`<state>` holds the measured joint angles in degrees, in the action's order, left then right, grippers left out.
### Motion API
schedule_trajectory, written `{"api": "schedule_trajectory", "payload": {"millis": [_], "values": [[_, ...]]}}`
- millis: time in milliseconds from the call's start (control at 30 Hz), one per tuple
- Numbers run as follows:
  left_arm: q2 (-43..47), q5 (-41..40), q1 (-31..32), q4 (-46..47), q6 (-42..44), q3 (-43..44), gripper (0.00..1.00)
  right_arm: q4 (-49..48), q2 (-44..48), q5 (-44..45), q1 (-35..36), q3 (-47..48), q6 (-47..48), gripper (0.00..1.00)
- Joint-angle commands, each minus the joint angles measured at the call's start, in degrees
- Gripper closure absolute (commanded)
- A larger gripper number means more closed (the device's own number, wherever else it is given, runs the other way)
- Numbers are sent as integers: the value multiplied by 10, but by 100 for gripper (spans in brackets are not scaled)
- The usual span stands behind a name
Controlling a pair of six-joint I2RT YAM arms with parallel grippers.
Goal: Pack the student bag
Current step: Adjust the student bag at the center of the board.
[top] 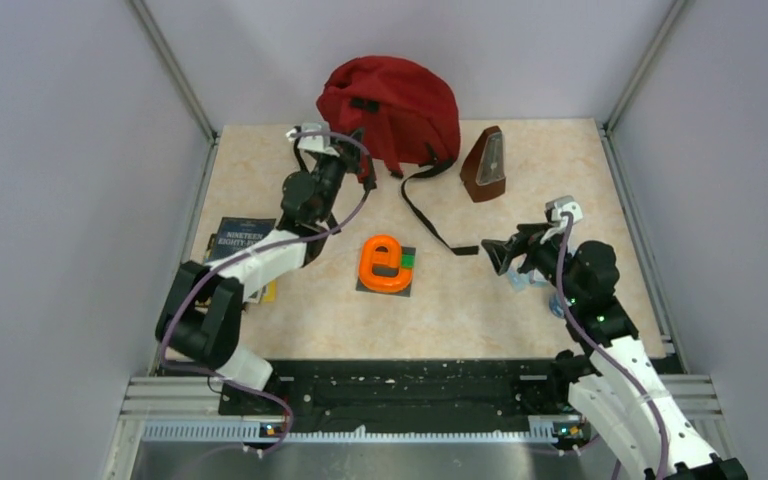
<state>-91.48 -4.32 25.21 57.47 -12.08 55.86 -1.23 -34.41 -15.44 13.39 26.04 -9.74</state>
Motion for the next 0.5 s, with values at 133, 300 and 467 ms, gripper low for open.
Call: {"api": "schedule_trajectory", "payload": {"millis": [133,300,467], "values": [[220,18,-2,-27,-17,-144,100,-115,-16,-122,22,14,51,6],[350,90,-2,-188,-25,-187,100,-168,-55,-97,75,10,59,6],[471,177,-2,-318,-29,-220,100,-212,-96,-62,132,18,41,7]]}}
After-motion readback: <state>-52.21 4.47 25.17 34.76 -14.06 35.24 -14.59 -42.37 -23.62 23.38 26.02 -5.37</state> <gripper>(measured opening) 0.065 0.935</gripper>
